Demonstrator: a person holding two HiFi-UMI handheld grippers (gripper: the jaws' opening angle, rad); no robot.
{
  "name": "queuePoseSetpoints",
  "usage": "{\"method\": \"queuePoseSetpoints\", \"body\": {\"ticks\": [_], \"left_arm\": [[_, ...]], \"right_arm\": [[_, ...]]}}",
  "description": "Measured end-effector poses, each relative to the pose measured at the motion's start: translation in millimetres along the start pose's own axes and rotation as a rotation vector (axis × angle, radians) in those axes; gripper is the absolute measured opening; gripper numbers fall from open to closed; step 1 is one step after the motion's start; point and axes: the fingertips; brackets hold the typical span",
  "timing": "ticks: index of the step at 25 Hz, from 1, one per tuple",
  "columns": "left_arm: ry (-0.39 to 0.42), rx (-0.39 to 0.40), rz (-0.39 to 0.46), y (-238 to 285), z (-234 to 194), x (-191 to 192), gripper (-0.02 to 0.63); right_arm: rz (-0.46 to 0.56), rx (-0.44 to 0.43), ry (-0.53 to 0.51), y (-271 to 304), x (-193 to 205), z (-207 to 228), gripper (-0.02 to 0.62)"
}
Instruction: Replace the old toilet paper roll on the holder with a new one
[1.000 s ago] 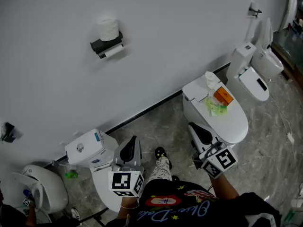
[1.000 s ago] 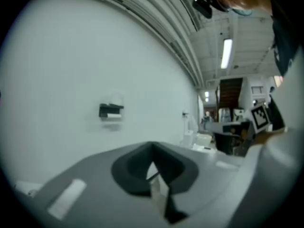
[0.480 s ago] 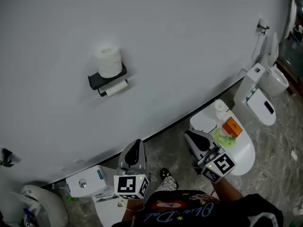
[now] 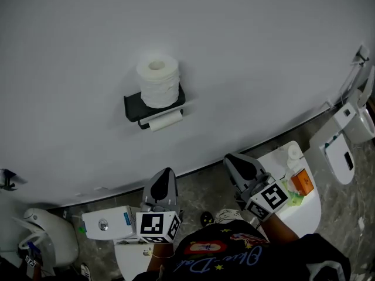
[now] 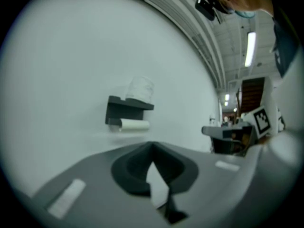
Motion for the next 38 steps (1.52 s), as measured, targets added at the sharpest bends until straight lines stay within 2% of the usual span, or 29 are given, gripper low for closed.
{"method": "queuePoseSetpoints", "body": {"ticks": [6,10,15,16,18,20,22,23,28,30,33,38], "left_arm": [[-0.022,-0.073,0.021,12,-13,-11,-0.011],[-0.040,-0.087,0.036,22,-13,-20,-0.011],[-0.064,-0.111,0.081,43,-27,-22,-0.009],[-0.099,-0.109,0.097,47,-30,-21,-0.009],[-0.245,-0.094,0.168,55,-39,-17,0.008],[-0.433,-0.071,0.271,61,-51,-14,0.115],[-0.592,-0.052,0.380,65,-62,-13,0.156],[-0.644,-0.046,0.429,67,-67,-12,0.169],[-0.814,-0.007,0.597,81,-88,-16,0.244],[-0.870,0.023,0.642,89,-94,-18,0.255],[-0.896,0.058,0.685,96,-102,-22,0.255],[-0.888,0.049,0.730,101,-113,-29,0.255]], "right_arm": [[-0.044,-0.060,-0.005,32,-6,12,0.015],[-0.031,-0.093,-0.017,42,-22,20,0.015],[-0.049,-0.107,-0.009,49,-19,29,0.015],[-0.052,-0.102,-0.015,47,-18,31,0.015],[-0.058,-0.090,-0.022,45,-17,37,0.015],[-0.062,-0.083,-0.019,45,-16,42,0.015],[-0.061,-0.073,-0.018,45,-17,48,0.015],[-0.060,-0.067,-0.022,45,-17,51,0.015],[-0.047,-0.017,-0.045,44,-22,68,0.015],[-0.056,-0.001,-0.043,44,-21,74,0.015],[-0.077,0.009,-0.041,45,-17,78,0.015],[-0.071,0.026,-0.019,43,-19,84,0.015]]}}
Point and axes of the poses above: the fingertips, and each gripper's own axes: y forward along the fingers, z to its right, x out of its underside, and after that the axes turned 15 degrees about x, right-handed
